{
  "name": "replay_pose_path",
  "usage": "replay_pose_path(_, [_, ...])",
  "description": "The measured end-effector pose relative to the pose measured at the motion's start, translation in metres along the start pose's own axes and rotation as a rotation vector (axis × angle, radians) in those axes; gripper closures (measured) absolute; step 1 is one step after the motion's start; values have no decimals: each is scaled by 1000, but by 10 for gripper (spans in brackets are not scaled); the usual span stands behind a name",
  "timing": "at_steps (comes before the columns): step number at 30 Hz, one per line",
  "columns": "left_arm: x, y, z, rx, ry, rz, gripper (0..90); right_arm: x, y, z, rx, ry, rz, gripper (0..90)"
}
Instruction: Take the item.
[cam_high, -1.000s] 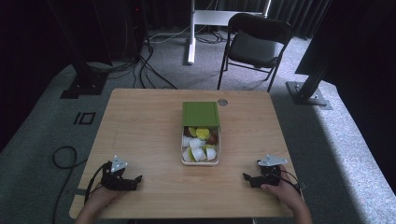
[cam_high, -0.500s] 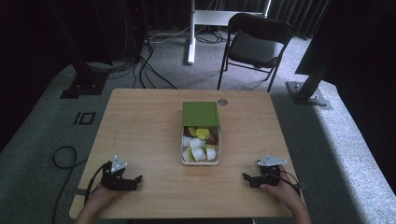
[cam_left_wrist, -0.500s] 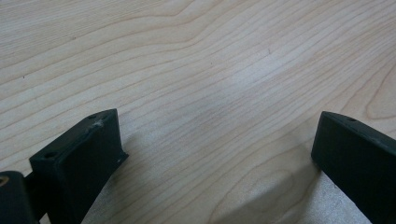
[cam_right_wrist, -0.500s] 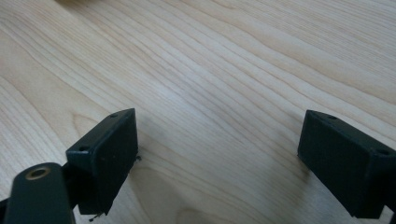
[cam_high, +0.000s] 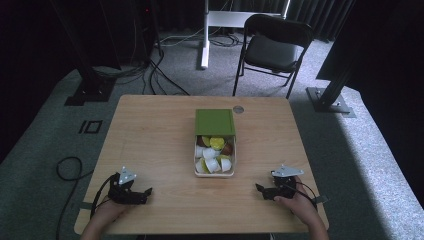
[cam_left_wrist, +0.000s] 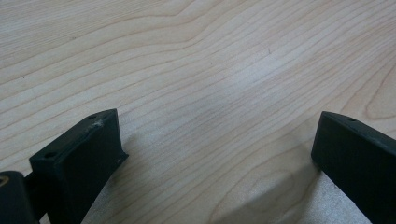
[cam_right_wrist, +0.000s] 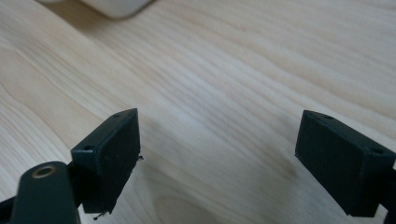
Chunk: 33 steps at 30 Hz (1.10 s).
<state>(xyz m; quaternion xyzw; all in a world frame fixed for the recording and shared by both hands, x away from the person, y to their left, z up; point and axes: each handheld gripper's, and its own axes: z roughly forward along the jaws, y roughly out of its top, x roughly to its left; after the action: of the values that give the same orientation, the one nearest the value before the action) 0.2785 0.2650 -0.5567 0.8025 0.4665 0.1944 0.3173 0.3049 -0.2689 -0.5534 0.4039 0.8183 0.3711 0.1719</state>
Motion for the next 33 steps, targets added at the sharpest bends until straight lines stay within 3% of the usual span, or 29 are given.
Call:
replay_pose_path(11, [0, 0, 0, 0, 0, 1, 28, 10, 25, -13, -65, 21, -7, 141])
replay_pose_path(18, [0, 0, 0, 0, 0, 1, 28, 17, 41, -19, -119, 54, 22, 140])
replay_pose_path(33, [0, 0, 0, 2, 0, 2, 28, 45, 79, -27, -199, 65, -70, 155])
